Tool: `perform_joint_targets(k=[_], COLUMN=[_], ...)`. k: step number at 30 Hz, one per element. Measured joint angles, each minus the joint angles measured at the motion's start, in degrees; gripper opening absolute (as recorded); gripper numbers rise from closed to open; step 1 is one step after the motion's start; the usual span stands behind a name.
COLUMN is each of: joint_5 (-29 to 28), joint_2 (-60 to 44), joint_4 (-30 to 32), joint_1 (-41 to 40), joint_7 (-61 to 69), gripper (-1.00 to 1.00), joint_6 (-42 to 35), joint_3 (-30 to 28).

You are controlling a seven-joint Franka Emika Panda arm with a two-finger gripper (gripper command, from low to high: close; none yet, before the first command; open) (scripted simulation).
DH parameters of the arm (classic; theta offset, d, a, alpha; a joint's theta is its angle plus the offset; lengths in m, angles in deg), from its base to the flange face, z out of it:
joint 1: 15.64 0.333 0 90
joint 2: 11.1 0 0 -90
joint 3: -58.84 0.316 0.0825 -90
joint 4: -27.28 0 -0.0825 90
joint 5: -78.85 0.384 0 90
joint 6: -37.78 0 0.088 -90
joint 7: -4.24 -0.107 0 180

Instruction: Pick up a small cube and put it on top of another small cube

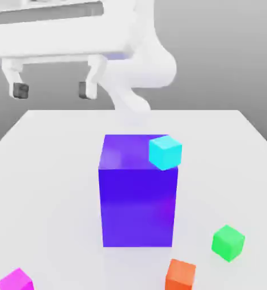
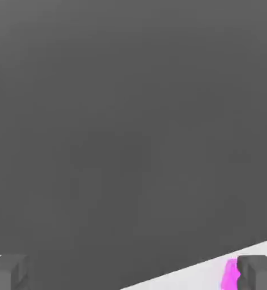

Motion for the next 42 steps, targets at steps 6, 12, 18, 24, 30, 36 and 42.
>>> perform_joint_targets(k=[6,12,18,24,30,36,42], joint_5=[1.91,4.22,6.95,7.82,6.62,3.54,0.33], joint_2=[-12.52,-25.09,-37.63,-41.33,-36.59,-27.82,-19.78], joint_4=[-1.1,-2.22,-3.99,-4.83,-3.71,3.01,11.83], joint_1=[-3.14,-5.58,-8.36,-9.16,-8.3,-1.13,7.55], joint_7=[-1.39,-2.51,-2.32,-1.72,-2.61,-2.21,-0.86], gripper=[0.0,0.0,0.0,-1.0,-1.0,-1.0,-1.0], joint_6=[3.13,6.21,11.61,14.38,10.72,8.9,9.9], joint_3=[-1.8,-3.01,-2.55,-1.6,-2.76,2.86,10.87])
